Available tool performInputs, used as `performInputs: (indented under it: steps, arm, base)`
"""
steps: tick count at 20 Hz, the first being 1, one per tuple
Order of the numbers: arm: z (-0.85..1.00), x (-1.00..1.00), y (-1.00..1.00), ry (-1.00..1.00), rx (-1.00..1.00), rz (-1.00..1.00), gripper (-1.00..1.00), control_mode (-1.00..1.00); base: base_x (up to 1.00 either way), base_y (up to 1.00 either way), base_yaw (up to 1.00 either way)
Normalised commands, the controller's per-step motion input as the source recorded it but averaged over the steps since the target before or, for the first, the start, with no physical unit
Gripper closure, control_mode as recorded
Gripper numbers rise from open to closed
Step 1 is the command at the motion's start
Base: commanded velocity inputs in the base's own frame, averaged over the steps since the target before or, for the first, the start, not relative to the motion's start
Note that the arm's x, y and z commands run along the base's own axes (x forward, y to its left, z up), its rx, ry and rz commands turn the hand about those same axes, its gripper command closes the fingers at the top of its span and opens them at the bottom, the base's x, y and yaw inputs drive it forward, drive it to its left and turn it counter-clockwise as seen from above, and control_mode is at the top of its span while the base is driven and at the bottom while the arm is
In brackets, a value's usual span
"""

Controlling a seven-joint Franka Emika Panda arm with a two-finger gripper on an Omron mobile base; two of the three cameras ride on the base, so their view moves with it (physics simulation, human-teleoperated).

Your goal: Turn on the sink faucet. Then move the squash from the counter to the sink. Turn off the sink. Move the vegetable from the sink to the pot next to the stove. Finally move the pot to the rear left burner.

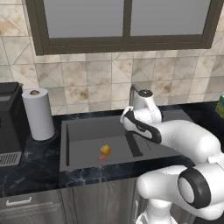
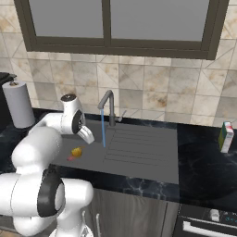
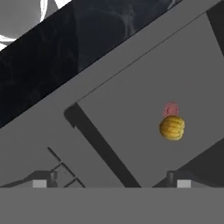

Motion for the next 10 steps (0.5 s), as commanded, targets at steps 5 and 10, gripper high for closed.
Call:
performInputs:
  steps: [5, 10]
  arm:
    - [0.19, -0.09, -0.89, -0.03, 0.02, 0.00, -1.00, -1.00]
    - [0.03, 0.02, -1.00, -0.05, 0.10, 0.01, -1.00, -1.00]
  base:
    - [0.00, 0.00, 0.00]
    - [0.00, 0.00, 0.00]
